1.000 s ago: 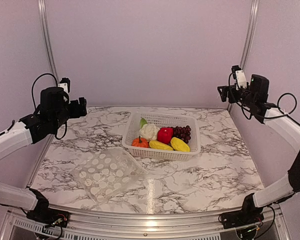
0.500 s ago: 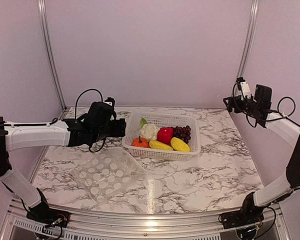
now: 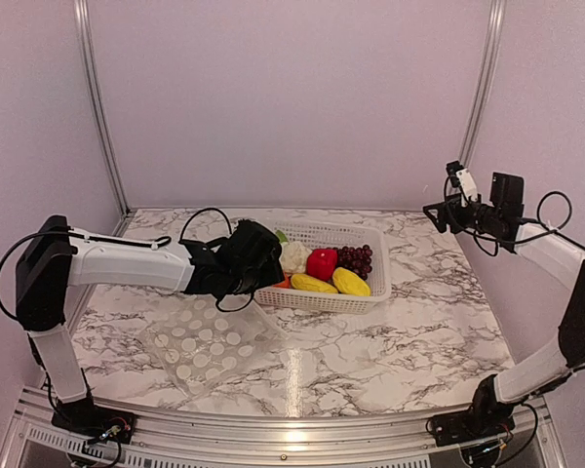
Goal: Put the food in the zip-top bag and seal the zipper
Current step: Adjust both arms in the bin at the center of the board.
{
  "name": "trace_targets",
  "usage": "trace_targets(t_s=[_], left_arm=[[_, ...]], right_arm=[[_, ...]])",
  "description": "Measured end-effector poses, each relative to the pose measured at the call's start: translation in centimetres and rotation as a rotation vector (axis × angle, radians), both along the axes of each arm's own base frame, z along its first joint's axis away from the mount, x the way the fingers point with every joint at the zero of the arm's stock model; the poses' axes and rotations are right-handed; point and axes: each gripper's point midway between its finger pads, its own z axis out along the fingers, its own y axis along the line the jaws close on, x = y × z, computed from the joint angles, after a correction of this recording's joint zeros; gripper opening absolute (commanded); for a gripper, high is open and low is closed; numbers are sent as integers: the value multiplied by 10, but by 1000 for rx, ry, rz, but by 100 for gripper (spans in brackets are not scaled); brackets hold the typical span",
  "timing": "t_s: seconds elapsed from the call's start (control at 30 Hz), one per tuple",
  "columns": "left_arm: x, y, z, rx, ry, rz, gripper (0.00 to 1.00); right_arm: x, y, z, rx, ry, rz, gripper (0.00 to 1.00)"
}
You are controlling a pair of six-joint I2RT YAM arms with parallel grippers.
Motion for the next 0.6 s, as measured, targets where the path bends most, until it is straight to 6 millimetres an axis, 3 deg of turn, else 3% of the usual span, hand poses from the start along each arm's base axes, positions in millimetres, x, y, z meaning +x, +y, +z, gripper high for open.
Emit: trace_targets(t_s=[0.13,0.3,0.43,0.6], left_arm=[[1,-1,0,-49,24,52,59],[0,7,3,-24,8,73,63],[-3,26,17,44,-29,90,65],[-14,51,26,80,-42,109,68]], right_arm=[[-6,6,-10,-2,19,40,85],[-6,28,-16,-50,24,136,68],[25,62,-20,-112,41,243,65],[78,96,-39,-175,76,344,71]])
